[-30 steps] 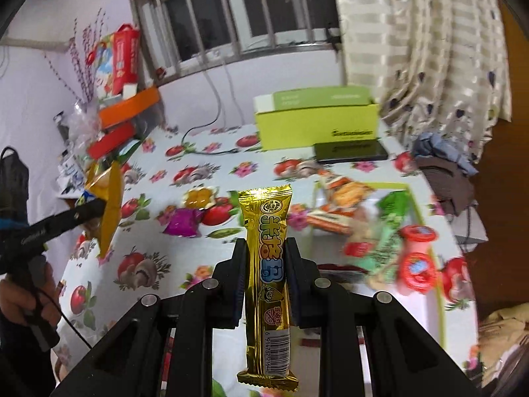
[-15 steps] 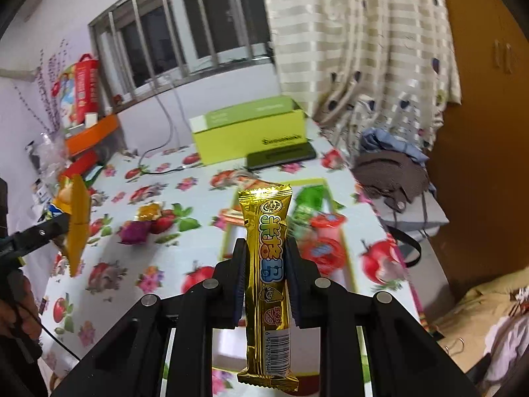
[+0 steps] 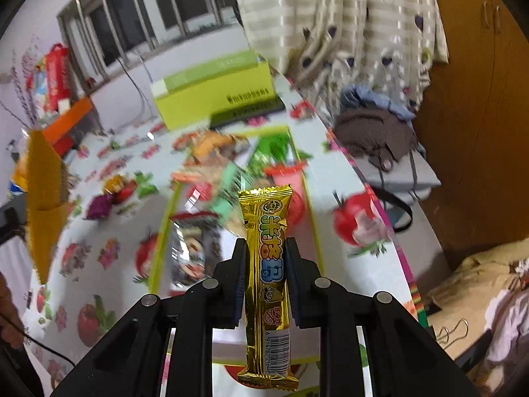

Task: Organize snacks
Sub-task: 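Carry the chip bag and gold bar into the white tray and open both tools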

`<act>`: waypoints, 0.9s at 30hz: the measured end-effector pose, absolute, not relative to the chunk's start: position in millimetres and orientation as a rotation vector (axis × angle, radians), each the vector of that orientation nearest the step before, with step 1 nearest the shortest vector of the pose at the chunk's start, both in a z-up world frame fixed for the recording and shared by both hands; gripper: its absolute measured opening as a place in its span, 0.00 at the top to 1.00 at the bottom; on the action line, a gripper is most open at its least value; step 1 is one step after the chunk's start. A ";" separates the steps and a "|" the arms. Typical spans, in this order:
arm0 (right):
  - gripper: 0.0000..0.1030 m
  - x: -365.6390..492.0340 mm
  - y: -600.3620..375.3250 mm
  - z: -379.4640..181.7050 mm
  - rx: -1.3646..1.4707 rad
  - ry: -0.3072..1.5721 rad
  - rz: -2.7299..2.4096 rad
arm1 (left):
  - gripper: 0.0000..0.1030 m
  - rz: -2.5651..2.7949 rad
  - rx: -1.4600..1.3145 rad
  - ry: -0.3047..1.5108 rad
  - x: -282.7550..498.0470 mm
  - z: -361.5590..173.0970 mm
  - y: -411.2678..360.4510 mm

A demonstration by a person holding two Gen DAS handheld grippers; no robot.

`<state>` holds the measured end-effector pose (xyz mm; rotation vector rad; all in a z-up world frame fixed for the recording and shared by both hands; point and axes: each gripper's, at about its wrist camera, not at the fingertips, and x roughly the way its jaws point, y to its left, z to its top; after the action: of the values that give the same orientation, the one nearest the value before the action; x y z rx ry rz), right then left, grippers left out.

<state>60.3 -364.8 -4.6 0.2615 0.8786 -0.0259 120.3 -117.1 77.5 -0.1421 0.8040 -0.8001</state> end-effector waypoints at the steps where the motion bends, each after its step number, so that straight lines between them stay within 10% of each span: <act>1: 0.81 60.3 -364.9 -6.6 0.271 0.892 -0.020 | 0.38 -0.800 -0.136 0.806 121.0 76.7 -120.0; 27: 0.81 75.1 -356.7 -40.6 0.155 0.958 0.009 | 0.38 -0.833 -0.046 0.893 123.4 29.0 -151.5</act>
<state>75.1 -356.7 -40.6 0.1549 0.9577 0.0093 123.4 -151.5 29.0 -0.0456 0.8933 -0.8328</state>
